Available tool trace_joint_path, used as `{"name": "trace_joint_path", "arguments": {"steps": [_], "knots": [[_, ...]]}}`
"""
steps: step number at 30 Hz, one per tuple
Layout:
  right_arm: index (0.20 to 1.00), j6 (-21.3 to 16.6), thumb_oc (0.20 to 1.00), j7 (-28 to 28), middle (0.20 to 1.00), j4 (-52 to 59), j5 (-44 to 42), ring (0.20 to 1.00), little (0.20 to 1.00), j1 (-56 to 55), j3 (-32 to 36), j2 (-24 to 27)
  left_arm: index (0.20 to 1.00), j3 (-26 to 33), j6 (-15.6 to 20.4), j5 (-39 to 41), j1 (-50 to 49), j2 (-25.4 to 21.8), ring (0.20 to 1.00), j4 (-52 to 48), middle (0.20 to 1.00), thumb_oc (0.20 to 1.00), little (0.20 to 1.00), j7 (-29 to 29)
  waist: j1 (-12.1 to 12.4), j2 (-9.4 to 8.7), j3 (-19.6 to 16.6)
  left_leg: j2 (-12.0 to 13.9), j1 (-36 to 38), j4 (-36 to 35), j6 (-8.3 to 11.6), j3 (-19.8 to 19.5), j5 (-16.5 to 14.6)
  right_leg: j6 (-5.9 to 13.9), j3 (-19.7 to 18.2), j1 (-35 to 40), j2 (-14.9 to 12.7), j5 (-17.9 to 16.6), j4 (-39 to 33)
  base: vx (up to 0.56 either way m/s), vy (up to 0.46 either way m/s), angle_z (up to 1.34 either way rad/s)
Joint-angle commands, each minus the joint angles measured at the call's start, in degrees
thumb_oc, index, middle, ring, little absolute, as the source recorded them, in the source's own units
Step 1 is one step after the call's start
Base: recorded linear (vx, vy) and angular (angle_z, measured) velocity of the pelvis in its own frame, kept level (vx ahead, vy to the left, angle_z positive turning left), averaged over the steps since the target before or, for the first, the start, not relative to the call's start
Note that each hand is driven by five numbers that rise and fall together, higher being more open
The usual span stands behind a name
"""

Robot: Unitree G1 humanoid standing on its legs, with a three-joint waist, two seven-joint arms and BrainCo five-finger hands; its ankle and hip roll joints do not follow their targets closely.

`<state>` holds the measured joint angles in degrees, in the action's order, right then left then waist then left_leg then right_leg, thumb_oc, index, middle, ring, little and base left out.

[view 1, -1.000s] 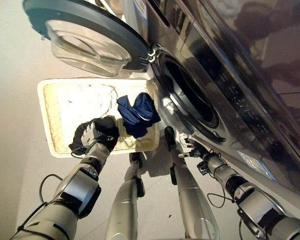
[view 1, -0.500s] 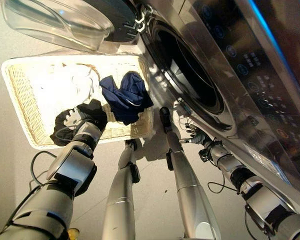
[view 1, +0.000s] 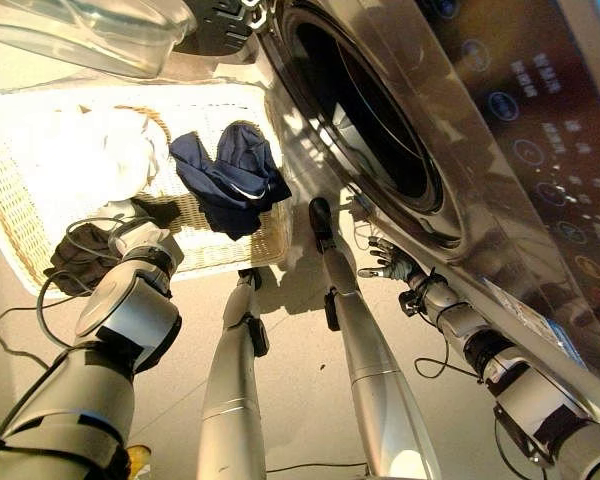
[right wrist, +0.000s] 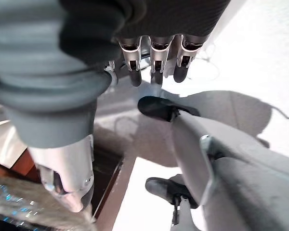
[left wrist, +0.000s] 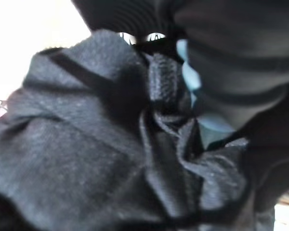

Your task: Put the clothes into the washing machine.

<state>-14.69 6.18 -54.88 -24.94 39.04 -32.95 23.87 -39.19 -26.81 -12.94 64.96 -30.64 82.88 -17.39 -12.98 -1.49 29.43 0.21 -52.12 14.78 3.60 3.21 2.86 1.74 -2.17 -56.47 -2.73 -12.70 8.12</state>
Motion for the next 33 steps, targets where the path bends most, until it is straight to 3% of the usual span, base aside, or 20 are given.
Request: {"name": "trace_joint_path", "arguments": {"steps": [1, 2, 3, 5, 7, 12, 16, 18, 21, 25, 27, 29, 33], "knots": [[1.0, -2.1, 1.0, 0.92, 1.0, 2.97, -1.67, 1.0, 1.0, 0.19, 0.06, 1.19, 0.2, 5.3, 10.82, 8.29, -8.0, 2.29, 0.2, -0.65, 0.2, 0.2, 0.2, -2.44, 2.45, -3.61, 0.36, -3.58, 0.73, 2.52, -1.02, -1.76, 0.06, 1.37, -0.25, 1.6, 1.73, -1.64, -0.82, -0.05, -0.036, 0.12], [1.0, -1.78, 1.0, 0.76, 1.0, 4.04, -2.02, 1.0, 1.0, 0.56, -0.09, 1.4, 0.2, 5.44, 13.77, 9.93, -7.86, 1.86, 0.2, -1.61, 0.2, 0.2, 0.2, -4.45, 2.84, -3.2, 0.36, -3.58, 1.58, 1.87, -1.04, -2.01, 0.62, 1.29, -0.1, 2.29, 1.86, -1.26, -0.46, -0.03, -0.015, 0.13], [1.0, -1.78, 1.0, 0.76, 1.0, 4.04, -2.02, 1.0, 1.0, 0.55, -0.09, 1.4, 0.2, 5.44, 13.78, 9.93, -7.86, 1.86, 0.2, -1.61, 0.2, 0.2, 0.2, -4.45, 2.84, -3.2, 0.36, -3.58, 1.59, 1.86, -1.04, -2.02, 0.62, 1.29, -0.1, 2.3, 1.86, -1.26, -0.46, -0.04, -0.015, 0.14], [1.0, -0.81, 1.0, -0.2, 1.0, 7.59, -2.7, 1.0, 1.0, 0.69, 0.07, 2.3, 0.2, 6.0, 17.95, 13.85, -8.23, -0.05, 0.2, -6.88, 0.2, 0.2, 0.2, -8.43, 3.89, -1.92, 0.36, -3.38, 4.03, -0.59, -0.78, -2.38, 2.19, 1.22, 0.13, 4.44, 2.0, -0.55, -0.43, -0.04, -0.027, 0.15], [1.0, 0.14, 1.0, -1.24, 1.0, 10.55, -3.22, 1.0, 1.0, 0.2, 0.5, 2.86, 0.2, 6.52, 18.91, 15.66, -9.35, -1.51, 0.2, -12.4, 0.2, 0.2, 0.2, -10.53, 4.66, -1.0, 0.36, -3.3, 5.46, -2.08, -0.59, -2.71, 3.13, 1.18, 0.39, 5.72, 1.96, -0.2, -0.4, -0.04, -0.05, 0.14], [1.0, 2.81, 1.0, -6.44, 1.0, 21.0, -2.74, 1.0, 1.0, -2.98, 2.62, 3.33, 0.2, 11.0, 16.79, 18.01, -16.65, -4.77, 0.2, -32.9, 0.2, 0.2, 0.2, -18.76, 7.71, 1.44, 0.36, -3.23, 9.11, -6.37, -0.35, -4.21, 5.96, 1.15, 2.43, 10.18, 1.49, 1.27, -0.14, -0.04, -0.112, 0.2], [1.0, 2.3, 1.0, -8.48, 1.0, 25.61, -1.64, 1.0, 1.0, -6.12, 5.02, 2.98, 0.2, 15.79, 20.7, 18.46, -24.91, -5.4, 0.2, -44.22, 0.2, 0.2, 0.2, -23.49, 10.25, 2.73, 0.36, -3.25, 11.91, -8.55, -0.37, -5.67, 6.59, 1.07, 4.56, 13.89, 0.98, 3.13, 0.42, -0.03, -0.13, 0.16], [1.0, 2.27, 1.0, -9.02, 1.0, 27.71, -2.05, 1.0, 1.0, -7.37, 6.64, 2.3, 0.2, 19.05, 23.77, 20.31, -28.96, -5.18, 0.2, -49.47, 0.2, 0.2, 0.2, -22.38, 11.33, 3.17, 0.36, -3.3, 13.12, -9.43, -0.39, -6.05, 6.82, 0.98, 5.46, 15.5, 0.77, 4.03, 0.7, -0.02, -0.11, 0.13], [1.0, 0.65, 1.0, -9.64, 1.0, 31.16, -2.28, 1.0, 1.0, -9.15, 9.43, 0.26, 0.2, 22.7, 30.64, 27.22, -35.85, -2.2, 0.2, -56.55, 0.2, 0.2, 0.2, -15.4, 12.92, 4.17, 0.36, -3.53, 14.28, -10.68, -0.63, -6.92, 7.71, 0.78, 6.6, 17.1, 0.82, 5.2, 1.71, -0.02, -0.08, 0.15], [1.0, 0.29, 1.0, -9.47, 1.0, 37.08, 3.05, 1.0, 1.0, -10.86, 10.73, -1.59, 0.2, 22.84, 34.02, 32.9, -43.04, 0.9, 0.2, -66.1, 0.2, 0.2, 0.2, -5.79, 14.02, 5.35, 0.36, -3.75, 16.37, -11.71, -0.97, -7.99, 8.03, 0.78, 7.29, 19.29, 0.74, 6.22, 2.27, -0.01, -0.022, 0.16], [1.0, 0.25, 1.0, -8.42, 1.0, 39.98, 6.42, 1.0, 1.0, -11.27, 10.42, -2.15, 0.2, 22.18, 35.68, 38.18, -45.55, 1.68, 0.2, -71.1, 0.2, 0.2, 0.2, 2.28, 14.47, 5.76, 0.36, -3.91, 17.47, -11.66, -1.18, -8.15, 7.81, 0.84, 7.85, 20.44, 0.42, 6.64, 2.48, 0.0, -0.012, 0.09], [1.0, 1.91, 1.0, -6.1, 1.0, 42.08, 7.02, 1.0, 1.0, -11.34, 9.43, -2.72, 0.2, 21.19, 35.48, 42.12, -46.42, 1.93, 0.2, -74.77, 0.2, 0.2, 0.2, 9.78, 14.67, 5.91, 0.36, -4.06, 18.36, -11.45, -1.36, -8.12, 7.54, 0.93, 8.48, 21.39, 0.03, 6.79, 2.54, 0.0, -0.025, 0.07], [1.0, 3.47, 1.0, -3.17, 1.0, 42.94, 7.01, 1.0, 1.0, -10.08, 6.15, -3.77, 0.2, 17.85, 33.98, 46.65, -45.79, 1.85, 0.2, -78.45, 0.2, 0.2, 0.2, 19.2, 15.06, 6.18, 0.36, -4.14, 19.91, -11.21, -1.39, -7.93, 7.36, 1.09, 9.57, 23.21, -0.52, 7.03, 2.6, 0.0, -0.017, 0.11]]}}
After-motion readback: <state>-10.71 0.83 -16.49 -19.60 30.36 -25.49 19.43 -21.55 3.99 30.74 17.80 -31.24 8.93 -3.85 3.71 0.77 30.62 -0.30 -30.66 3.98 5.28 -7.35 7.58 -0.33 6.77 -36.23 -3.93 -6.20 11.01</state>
